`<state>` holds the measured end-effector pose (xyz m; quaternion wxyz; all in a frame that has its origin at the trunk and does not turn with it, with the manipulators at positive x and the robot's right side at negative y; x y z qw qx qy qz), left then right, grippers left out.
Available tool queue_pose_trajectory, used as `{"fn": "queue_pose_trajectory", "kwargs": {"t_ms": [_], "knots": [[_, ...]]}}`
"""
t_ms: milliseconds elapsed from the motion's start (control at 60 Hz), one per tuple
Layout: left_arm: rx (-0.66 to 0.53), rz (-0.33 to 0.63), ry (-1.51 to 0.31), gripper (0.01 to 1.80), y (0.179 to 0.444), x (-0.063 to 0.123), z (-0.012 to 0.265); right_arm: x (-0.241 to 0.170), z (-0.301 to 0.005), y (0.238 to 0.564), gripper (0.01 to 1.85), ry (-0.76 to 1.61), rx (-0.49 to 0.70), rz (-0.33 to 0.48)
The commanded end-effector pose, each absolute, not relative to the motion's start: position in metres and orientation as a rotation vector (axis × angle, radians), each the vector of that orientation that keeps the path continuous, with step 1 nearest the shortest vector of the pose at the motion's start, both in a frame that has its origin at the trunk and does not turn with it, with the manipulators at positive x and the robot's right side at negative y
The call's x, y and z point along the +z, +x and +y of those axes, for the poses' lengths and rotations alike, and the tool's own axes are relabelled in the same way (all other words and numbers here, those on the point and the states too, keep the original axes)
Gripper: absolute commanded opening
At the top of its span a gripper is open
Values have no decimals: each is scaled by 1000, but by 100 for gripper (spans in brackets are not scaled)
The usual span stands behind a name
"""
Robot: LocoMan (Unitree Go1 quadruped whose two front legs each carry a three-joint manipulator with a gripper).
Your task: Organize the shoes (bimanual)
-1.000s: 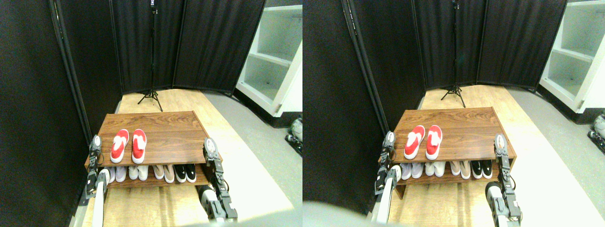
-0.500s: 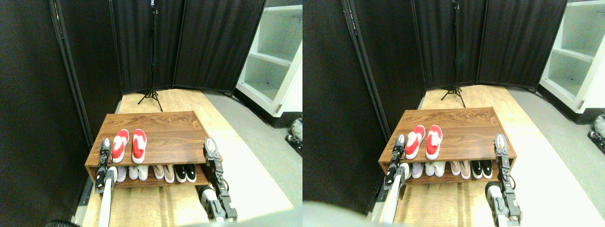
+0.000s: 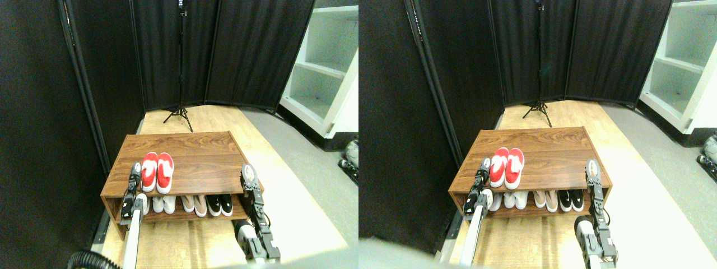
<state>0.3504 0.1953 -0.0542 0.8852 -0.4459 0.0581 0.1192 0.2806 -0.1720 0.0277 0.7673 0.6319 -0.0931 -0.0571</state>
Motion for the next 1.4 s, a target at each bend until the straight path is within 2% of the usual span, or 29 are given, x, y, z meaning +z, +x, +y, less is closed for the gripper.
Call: {"fn": "queue_pose_trajectory", "kwargs": {"t_ms": [17,167,333,383,483,583,633,767,850,983,1133,1333,1400], "knots": [[196,115,-940,1,354,-51,188,34,-171,280,1,1380,-92,-241],[186,114,-956,1,354,-56,187,34,-171,280,1,1375,-95,-241],[216,85,-940,1,349,-50,192,34,-169,280,1,1379,-92,-236],[241,40,-913,1,346,-43,194,34,-169,280,1,1380,-100,-238],[197,-26,-919,1,343,-38,207,34,-169,280,1,1374,-97,-242],[164,-94,-916,1,336,-23,226,33,-169,280,1,1387,-99,-236],[141,-113,-868,1,332,-16,232,33,-169,280,1,1383,-107,-234],[107,-132,-876,1,319,-6,240,34,-168,279,1,1393,-92,-219],[102,-139,-877,1,310,-1,237,34,-168,279,1,1384,-97,-220],[76,-124,-982,1,295,6,232,34,-167,280,1,1390,-88,-218],[74,-120,-1014,1,271,19,215,34,-168,279,1,1404,-115,-213],[70,-123,-1033,1,250,22,200,35,-168,279,1,1408,-99,-214],[45,-94,-1076,1,243,22,195,35,-169,279,1,1406,-112,-215]]}}
